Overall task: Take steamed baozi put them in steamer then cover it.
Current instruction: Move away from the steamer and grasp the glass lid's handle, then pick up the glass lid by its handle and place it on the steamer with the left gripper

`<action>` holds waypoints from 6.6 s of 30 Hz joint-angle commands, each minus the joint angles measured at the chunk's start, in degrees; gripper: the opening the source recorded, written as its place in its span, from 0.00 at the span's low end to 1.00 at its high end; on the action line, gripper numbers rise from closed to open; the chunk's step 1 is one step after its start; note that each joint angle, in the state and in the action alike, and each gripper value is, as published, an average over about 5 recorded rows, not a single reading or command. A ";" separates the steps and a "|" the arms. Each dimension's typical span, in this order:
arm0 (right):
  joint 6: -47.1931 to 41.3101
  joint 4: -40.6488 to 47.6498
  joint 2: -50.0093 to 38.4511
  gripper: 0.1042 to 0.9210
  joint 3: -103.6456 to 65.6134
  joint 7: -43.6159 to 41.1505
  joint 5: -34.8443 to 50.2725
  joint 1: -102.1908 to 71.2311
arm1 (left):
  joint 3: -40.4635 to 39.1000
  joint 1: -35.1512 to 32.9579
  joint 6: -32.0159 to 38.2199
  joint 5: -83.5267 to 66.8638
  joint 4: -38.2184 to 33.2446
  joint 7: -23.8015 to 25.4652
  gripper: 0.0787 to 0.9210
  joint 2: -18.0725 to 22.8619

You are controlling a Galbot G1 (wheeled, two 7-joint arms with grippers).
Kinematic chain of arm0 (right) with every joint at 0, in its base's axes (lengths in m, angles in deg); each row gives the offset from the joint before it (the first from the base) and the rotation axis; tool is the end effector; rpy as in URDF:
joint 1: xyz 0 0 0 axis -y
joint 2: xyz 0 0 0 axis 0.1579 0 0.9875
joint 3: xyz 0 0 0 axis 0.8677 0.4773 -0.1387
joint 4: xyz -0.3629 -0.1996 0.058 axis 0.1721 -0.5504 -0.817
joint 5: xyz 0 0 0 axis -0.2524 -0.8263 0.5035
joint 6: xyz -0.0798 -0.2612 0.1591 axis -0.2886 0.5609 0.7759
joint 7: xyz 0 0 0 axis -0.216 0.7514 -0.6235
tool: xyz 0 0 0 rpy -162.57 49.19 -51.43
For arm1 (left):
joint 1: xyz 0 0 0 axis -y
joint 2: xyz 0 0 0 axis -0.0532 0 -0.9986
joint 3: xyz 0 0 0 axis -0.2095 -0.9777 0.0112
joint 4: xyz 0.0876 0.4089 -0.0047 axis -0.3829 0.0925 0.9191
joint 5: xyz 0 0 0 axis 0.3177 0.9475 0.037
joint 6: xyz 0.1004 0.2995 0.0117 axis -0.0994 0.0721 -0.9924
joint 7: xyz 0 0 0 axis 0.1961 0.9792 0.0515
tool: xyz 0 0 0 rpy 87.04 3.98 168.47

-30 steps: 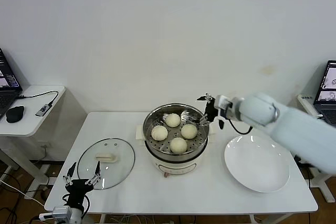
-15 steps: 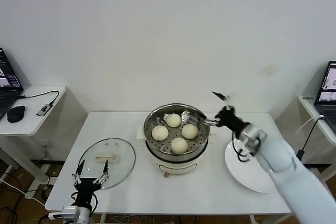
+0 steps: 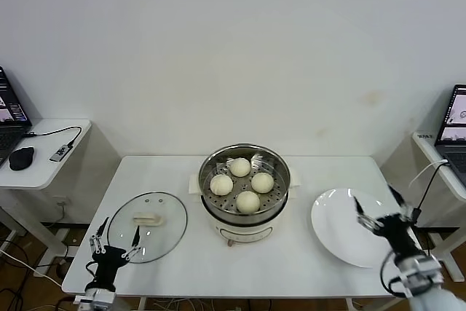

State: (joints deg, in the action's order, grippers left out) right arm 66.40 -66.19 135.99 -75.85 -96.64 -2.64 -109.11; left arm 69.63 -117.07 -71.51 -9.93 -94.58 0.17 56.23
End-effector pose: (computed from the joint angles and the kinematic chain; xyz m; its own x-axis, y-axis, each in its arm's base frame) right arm 0.1143 -0.1954 -0.3463 -0.9998 0.0085 -0.0197 0.0149 0.9350 -0.3543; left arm 0.1068 0.1600 -0.4298 -0.9992 -0.0196 0.0361 0.0093 0.7482 0.6634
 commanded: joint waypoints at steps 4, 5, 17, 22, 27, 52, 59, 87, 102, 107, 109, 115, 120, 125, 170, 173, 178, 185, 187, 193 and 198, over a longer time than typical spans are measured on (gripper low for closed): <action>2.02 0.20 10.52 0.88 -9.93 5.52 -3.62 -7.06 | 2.04 3.71 3.93 45.08 9.90 -3.27 0.88 -5.16; 2.28 0.45 10.82 0.88 -9.85 5.64 -4.03 -7.12 | 1.58 4.52 3.94 45.75 10.07 -3.30 0.88 -5.20; 3.56 1.11 12.47 0.88 -10.20 6.71 -5.32 -8.47 | -3.65 14.58 3.42 48.15 15.63 -2.26 0.88 -5.35; 3.67 0.87 12.90 0.88 -10.48 6.57 -5.65 -8.78 | -4.49 17.63 3.43 48.49 18.49 -2.02 0.88 -5.74; 3.59 0.94 12.93 0.88 -10.85 6.30 -6.03 -8.99 | -5.26 20.13 3.44 49.36 21.58 -1.70 0.88 -5.50; 3.38 4.39 12.50 0.88 -9.60 5.59 -7.30 -7.17 | -6.23 26.28 3.27 50.65 28.53 -1.04 0.88 -4.41; 3.39 4.80 12.64 0.88 -9.13 5.55 -7.94 -7.12 | -6.71 26.31 3.93 50.28 28.41 -0.10 0.76 -4.66; 4.07 3.94 12.74 0.88 -6.07 5.16 -10.20 -8.01 | -4.09 19.84 1.67 44.69 17.76 -5.80 0.08 -2.87; 4.46 2.76 11.62 0.88 -1.51 4.96 -11.69 -9.33 | -0.26 6.25 -16.36 30.19 -13.68 6.96 0.08 -8.73; 4.46 2.61 11.45 0.88 -0.56 4.89 -11.84 -9.16 | -1.60 6.83 -22.61 29.75 -20.65 9.98 0.08 -11.27; 4.40 2.58 11.48 0.88 -0.38 4.88 -11.97 -8.90 | -3.00 7.85 -24.56 29.75 -22.35 11.11 0.08 -12.36; 4.56 2.66 12.09 0.88 0.25 4.98 -13.47 -8.28 | -10.37 13.40 -29.50 29.64 -23.41 13.26 0.08 -14.74; 5.06 3.33 13.06 0.88 1.33 5.36 -17.16 -8.07 | -20.46 21.20 -32.94 32.90 -21.25 15.35 0.08 -14.39; 4.92 3.75 13.76 0.88 2.80 5.90 -18.94 -7.47 | -28.32 28.94 -35.58 38.43 -17.54 18.96 0.08 -10.40; 3.73 6.35 14.76 0.88 4.38 6.55 -22.00 -6.74 | -40.23 41.75 -35.02 60.37 5.36 25.26 0.08 14.62; 3.75 6.40 14.74 0.88 4.35 6.56 -22.00 -6.77 | -40.12 41.61 -34.77 60.54 5.76 24.95 0.08 14.76; 3.75 6.38 14.71 0.88 4.49 6.55 -22.00 -6.81 | -39.97 41.78 -34.50 60.88 6.25 24.59 0.08 15.10; 3.78 6.53 14.59 0.88 4.55 6.53 -22.01 -6.79 | -39.86 41.67 -34.36 60.79 6.35 24.54 0.08 15.14; 3.77 6.56 14.57 0.88 4.62 6.51 -22.02 -6.75 | -39.87 41.60 -34.37 60.79 6.31 24.53 0.08 15.21; 3.76 6.71 14.50 0.88 4.86 6.48 -22.04 -6.66 | -39.59 41.35 -34.48 60.35 6.48 24.16 0.08 15.64; 3.74 6.75 14.58 0.88 4.96 6.47 -22.13 -6.60 | -39.33 41.07 -34.56 59.23 6.01 23.23 0.10 15.64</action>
State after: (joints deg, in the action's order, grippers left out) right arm 70.14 -59.47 150.51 -70.94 -90.14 -24.72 -115.73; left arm 30.31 -75.86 -106.07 50.19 -88.41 24.15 71.82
